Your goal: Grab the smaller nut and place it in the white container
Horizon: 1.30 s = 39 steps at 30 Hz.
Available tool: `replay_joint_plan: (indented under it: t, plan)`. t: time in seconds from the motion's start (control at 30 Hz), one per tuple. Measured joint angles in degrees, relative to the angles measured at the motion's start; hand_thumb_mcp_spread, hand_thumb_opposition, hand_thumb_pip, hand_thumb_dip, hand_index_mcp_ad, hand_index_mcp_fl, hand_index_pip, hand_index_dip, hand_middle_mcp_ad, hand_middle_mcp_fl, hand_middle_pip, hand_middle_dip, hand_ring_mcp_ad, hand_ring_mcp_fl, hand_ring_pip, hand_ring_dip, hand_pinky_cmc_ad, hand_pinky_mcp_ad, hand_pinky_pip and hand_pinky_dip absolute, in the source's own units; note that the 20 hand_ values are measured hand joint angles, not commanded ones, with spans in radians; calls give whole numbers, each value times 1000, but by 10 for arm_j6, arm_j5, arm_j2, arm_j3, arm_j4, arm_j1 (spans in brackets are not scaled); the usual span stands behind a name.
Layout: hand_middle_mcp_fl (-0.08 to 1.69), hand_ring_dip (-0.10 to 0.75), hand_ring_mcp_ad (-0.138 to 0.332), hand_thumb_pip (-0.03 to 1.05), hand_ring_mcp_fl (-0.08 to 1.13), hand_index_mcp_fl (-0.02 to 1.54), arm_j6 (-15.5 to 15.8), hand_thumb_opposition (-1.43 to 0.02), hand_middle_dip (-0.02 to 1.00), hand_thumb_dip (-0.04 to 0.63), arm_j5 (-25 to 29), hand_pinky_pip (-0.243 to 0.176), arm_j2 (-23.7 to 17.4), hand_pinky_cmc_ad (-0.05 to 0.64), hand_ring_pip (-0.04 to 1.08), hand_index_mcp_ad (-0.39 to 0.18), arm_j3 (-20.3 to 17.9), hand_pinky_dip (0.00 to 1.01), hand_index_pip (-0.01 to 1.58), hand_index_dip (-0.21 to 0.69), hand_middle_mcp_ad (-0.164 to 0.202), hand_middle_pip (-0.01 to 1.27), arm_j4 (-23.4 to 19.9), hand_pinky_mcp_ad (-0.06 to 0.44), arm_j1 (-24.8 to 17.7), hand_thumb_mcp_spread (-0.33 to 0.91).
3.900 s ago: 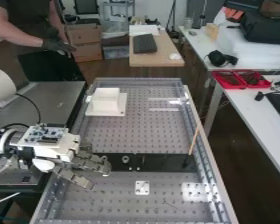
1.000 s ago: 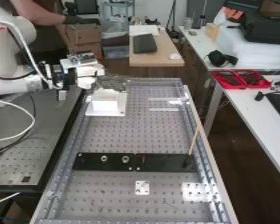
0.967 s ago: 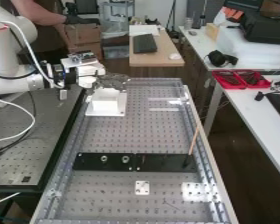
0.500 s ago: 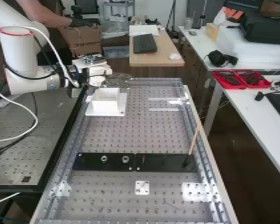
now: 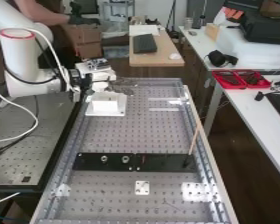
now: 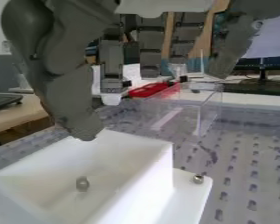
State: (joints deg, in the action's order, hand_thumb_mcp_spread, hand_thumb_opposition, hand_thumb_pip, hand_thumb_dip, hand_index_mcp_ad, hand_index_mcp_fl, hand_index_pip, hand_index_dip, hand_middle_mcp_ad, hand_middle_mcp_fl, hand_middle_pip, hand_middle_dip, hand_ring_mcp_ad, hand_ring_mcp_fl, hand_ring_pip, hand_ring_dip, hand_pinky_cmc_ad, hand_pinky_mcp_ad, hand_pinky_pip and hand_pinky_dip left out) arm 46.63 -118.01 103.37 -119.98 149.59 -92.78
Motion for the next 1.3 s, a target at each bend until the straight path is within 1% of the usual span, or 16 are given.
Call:
replay_joint_plan:
  t: [0.1, 0.13, 0.23, 0.3, 0.33, 0.43, 0.5, 0.6, 0.63, 0.73, 0.83, 0.9, 1.0, 1.1, 1.17, 1.3]
  plan:
    - [152, 154, 98, 710, 0, 0, -11, -836, 253, 283, 6, 49, -14, 325, 98, -126, 4, 188, 990, 248, 65, 120, 4, 278, 10, 410]
    - [154, 154, 98, 712, 0, 0, -13, -820, 255, 267, 7, 47, -17, 325, 98, -126, 5, 188, 981, 248, 65, 120, 5, 281, 12, 407]
    - [154, 154, 94, 721, 0, 3, -26, -822, 255, 265, 15, 47, -42, 325, 96, -126, 18, 188, 904, 241, 61, 124, 21, 278, 30, 398]
    - [140, 154, 96, 721, 0, 0, -33, -820, 255, 265, 22, 47, -59, 325, 94, -129, 34, 188, 853, 232, 61, 120, 40, 281, 45, 380]
    - [143, 154, 96, 721, 0, 3, -35, -803, 255, 265, 25, 33, -63, 326, 94, -124, 39, 188, 857, 234, 61, 120, 46, 278, 49, 377]
    - [140, 154, 94, 721, 0, 2, -48, -789, 255, 265, 45, 37, -84, 326, 94, -124, 71, 190, 756, 227, 65, 120, 76, 279, 72, 367]
    - [140, 154, 98, 721, 0, 3, -63, -787, 255, 251, 70, 17, -95, 326, 94, -127, 95, 194, 721, 216, 65, 120, 97, 278, 87, 354]
    - [140, 154, 101, 717, 0, 0, -81, -773, 253, 239, 113, 14, -106, 326, 94, -122, 124, 218, 574, 215, 66, 120, 121, 278, 102, 332]
    - [143, 152, 101, 703, 0, 0, -83, -775, 253, 239, 121, 0, -107, 323, 94, -122, 129, 222, 534, 215, 66, 120, 125, 278, 103, 335]
    - [143, 154, 112, 661, 0, 40, -91, -759, 255, 220, 169, -10, -113, 326, 94, -122, 150, 246, 328, 215, 68, 120, 143, 278, 110, 302]
    - [140, 154, 110, 660, 0, 68, -100, -759, 253, 213, 215, -12, -118, 325, 94, -112, 166, 260, 211, 223, 65, 120, 156, 281, 113, 290]
    - [140, 154, 127, 651, 0, 91, -109, -757, 255, 208, 245, -12, -124, 328, 94, -103, 177, 271, 180, 230, 66, 120, 163, 279, 115, 281]
    - [140, 154, 129, 653, 0, 101, -112, -757, 255, 190, 268, -30, -129, 328, 91, -101, 189, 274, 148, 255, 70, 120, 173, 288, 117, 281]
    - [140, 152, 129, 649, 0, 138, -108, -757, 253, 188, 277, -31, -131, 328, 91, -101, 195, 291, 131, 297, 70, 120, 180, 295, 118, 281]
    - [140, 152, 129, 649, 0, 134, -105, -757, 255, 188, 280, -40, -131, 353, 91, -101, 201, 290, 120, 304, 70, 120, 190, 291, 119, 281]
    - [140, 152, 127, 613, 0, 147, -98, -757, 255, 190, 282, -44, -127, 346, 94, -101, 216, 291, 105, 316, 66, 120, 212, 291, 119, 283]
